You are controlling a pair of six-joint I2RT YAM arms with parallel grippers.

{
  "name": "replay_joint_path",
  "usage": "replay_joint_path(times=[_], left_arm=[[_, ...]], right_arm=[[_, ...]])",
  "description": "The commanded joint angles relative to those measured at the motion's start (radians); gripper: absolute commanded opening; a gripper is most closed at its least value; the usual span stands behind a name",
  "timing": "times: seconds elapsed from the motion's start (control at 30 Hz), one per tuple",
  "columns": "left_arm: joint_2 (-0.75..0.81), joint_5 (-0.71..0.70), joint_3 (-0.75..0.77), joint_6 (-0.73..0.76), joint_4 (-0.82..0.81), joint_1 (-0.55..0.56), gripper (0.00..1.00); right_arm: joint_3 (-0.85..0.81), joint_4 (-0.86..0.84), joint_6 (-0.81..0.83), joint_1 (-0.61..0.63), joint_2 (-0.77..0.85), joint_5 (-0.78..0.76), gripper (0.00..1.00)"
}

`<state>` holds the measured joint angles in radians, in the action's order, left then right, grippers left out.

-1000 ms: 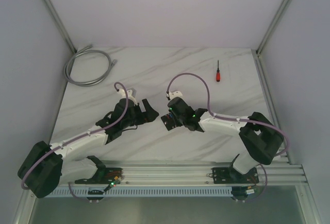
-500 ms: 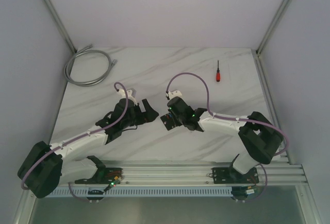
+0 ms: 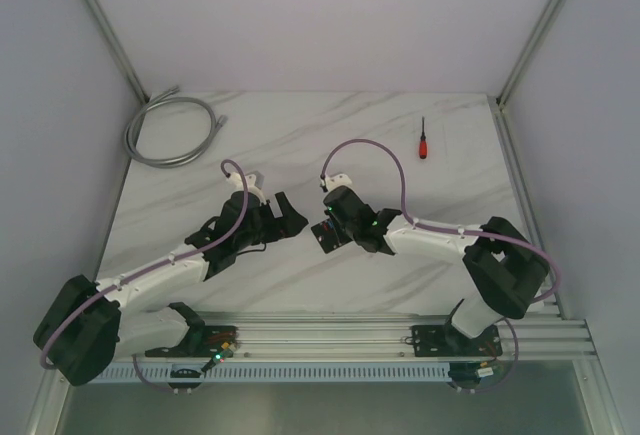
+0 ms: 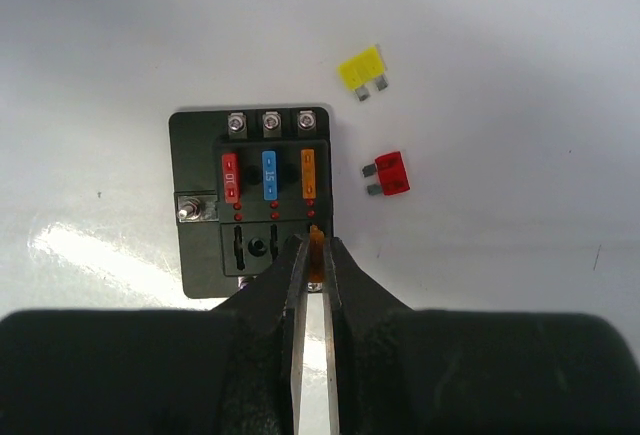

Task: Snap on the fuse box
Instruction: Install the fuse at the fuse box base.

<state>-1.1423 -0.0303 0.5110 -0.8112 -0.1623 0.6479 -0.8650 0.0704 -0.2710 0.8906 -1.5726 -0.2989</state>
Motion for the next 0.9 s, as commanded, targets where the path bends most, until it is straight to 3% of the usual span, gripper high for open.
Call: replay_joint_path(times=[0.0, 0.87], left_arm=[[0.015, 0.005, -0.009, -0.003, 0.009, -0.005, 1.00], [0.000, 0.006, -0.003, -0.007, 0.008, -0.007, 1.00]], right_arm=[[-0.032, -0.024, 0.011, 0.007, -0.015, 0.004, 0.00], [-0.040, 0.022, 0.025, 0.006, 0.010, -0.034, 0.00]])
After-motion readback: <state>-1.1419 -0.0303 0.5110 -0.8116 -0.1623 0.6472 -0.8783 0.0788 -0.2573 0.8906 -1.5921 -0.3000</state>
